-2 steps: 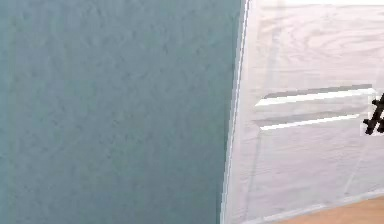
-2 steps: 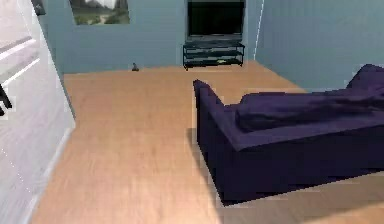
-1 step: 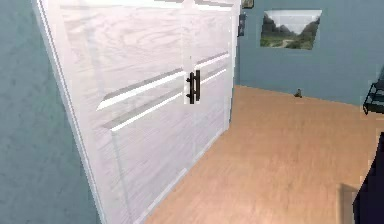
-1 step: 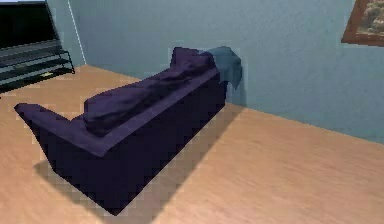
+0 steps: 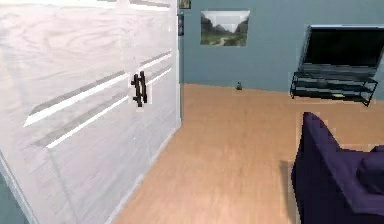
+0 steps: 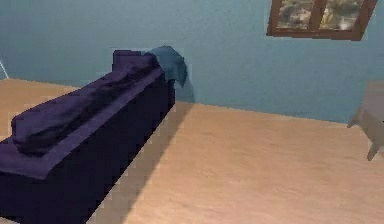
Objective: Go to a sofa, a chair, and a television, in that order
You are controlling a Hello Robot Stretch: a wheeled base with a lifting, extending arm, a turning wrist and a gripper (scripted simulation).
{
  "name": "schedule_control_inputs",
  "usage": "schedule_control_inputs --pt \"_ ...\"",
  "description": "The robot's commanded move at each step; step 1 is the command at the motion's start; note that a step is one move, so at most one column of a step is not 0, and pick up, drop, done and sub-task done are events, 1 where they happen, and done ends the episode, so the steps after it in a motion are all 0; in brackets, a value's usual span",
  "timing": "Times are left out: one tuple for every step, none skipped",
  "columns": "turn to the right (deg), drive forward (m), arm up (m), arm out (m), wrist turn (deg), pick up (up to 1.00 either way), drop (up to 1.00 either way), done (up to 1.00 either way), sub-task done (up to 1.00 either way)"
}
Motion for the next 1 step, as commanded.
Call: schedule_control_inputs --pt "0.0 0.60 0.00 0.00 0.0 0.00 0.00 0.00 0.00"
